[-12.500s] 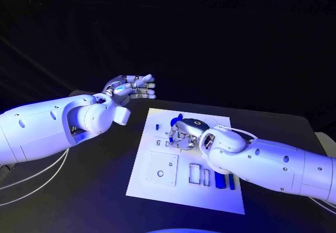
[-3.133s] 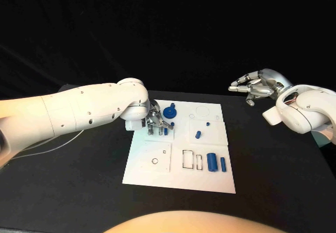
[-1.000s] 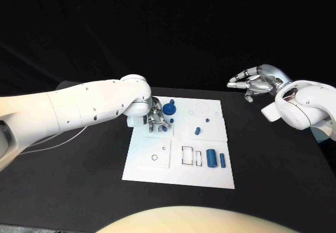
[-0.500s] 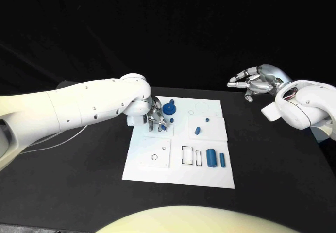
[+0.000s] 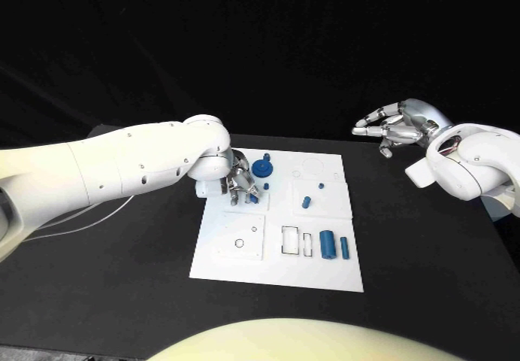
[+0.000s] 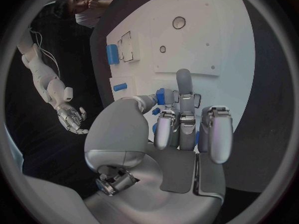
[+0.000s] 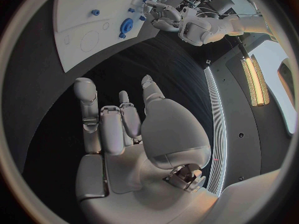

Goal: Assemble the parts on the task board

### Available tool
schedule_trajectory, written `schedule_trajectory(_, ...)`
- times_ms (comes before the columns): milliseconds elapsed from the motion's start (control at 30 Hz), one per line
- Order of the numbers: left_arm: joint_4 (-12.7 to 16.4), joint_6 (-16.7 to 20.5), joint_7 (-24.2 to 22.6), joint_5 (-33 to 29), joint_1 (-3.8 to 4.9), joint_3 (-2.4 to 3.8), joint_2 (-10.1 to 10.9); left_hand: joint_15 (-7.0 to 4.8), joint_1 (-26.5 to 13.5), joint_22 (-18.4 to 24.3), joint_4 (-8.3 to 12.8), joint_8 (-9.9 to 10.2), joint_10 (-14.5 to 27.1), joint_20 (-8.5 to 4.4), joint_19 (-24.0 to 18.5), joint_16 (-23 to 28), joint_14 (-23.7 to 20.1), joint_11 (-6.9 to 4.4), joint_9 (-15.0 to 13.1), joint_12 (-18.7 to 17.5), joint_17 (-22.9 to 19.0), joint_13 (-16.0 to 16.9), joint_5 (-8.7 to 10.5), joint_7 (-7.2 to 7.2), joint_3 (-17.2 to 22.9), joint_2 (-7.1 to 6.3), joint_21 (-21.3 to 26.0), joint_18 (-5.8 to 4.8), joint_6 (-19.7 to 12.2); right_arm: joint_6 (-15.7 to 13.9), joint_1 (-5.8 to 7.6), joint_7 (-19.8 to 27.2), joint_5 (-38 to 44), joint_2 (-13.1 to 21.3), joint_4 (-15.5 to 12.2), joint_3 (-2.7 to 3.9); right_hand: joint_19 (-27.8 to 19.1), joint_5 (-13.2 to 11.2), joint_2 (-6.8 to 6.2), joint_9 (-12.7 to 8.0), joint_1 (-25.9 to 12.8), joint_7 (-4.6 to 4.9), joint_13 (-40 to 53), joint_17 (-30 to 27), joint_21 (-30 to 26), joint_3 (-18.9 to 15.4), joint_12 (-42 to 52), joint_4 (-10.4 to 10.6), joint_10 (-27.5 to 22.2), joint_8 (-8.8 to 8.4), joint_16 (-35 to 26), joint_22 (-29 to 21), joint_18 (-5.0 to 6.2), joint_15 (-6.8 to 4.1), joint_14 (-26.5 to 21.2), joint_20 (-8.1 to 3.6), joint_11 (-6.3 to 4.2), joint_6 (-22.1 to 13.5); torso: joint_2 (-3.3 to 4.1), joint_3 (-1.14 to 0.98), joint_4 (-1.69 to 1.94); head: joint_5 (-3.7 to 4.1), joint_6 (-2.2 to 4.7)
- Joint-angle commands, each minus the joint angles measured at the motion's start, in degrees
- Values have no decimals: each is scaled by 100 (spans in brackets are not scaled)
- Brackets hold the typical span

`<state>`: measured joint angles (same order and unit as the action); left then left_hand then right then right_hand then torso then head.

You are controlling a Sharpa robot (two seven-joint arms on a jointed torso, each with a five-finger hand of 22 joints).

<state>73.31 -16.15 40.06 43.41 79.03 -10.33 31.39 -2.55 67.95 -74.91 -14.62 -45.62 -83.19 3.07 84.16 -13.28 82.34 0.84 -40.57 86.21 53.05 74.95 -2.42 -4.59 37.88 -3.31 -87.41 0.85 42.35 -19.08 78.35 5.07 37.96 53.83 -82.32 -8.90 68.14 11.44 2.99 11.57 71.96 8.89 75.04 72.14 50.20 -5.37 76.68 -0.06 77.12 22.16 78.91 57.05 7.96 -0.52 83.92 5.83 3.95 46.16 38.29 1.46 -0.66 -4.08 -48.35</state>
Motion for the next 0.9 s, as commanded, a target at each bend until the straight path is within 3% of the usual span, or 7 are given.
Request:
schedule_trajectory(33,94,147,223,-359,-1,5,66,7,-99,-990,917,-45,-30,-9,289,44,36,-22,-35,-8,14,660,-34,-6,964,-9,17,44,-37,67,-1,-18,91,-1,12,2,-20,21,32,8,32,-15,106,-5,-32,-40,-11,-6,10,20,-27,-5,80,19,154,1,1,-40,-6,1,8,-9,7)
schedule_trajectory(233,284,357,217,-314,5,14,250,0,-196,-1006,1031,-113,-59,-14,298,57,43,-32,-76,4,26,686,-34,8,1077,-57,9,41,-28,76,-1,-20,99,2,24,2,-21,22,29,9,27,-15,105,-8,-38,-48,-10,-4,11,25,-31,-9,81,19,154,1,1,-43,-8,-2,11,-15,11)
schedule_trajectory(567,515,692,100,499,3,15,389,-11,-276,-1016,1147,-159,-65,-24,304,72,47,-47,-83,3,39,684,-34,23,1227,-100,5,39,-33,83,-6,-19,101,-4,37,1,-23,23,27,10,20,-16,100,-13,-47,-59,-13,0,8,32,-36,-15,82,19,153,1,2,-46,4,6,1,-31,6)
schedule_trajectory(667,593,854,36,887,-15,14,419,-12,-286,-1023,1167,-159,-71,-26,308,74,48,-49,-74,5,42,690,-34,25,1244,-116,1,37,-32,82,-9,-14,101,-5,39,0,-23,23,27,10,20,-16,100,-13,-47,-59,-13,0,8,32,-36,-15,82,19,153,1,2,-46,3,-1,3,-40,0)
schedule_trajectory(900,706,1119,-47,1344,-81,13,457,-16,-312,-1055,1200,-176,-95,-29,326,78,51,-54,-62,19,47,716,-34,30,1271,-145,-16,29,-8,84,-18,-6,107,-12,44,0,-23,23,27,10,20,-16,100,-13,-47,-59,-13,0,8,32,-36,-15,82,19,153,1,2,-46,2,3,1,-46,-3)
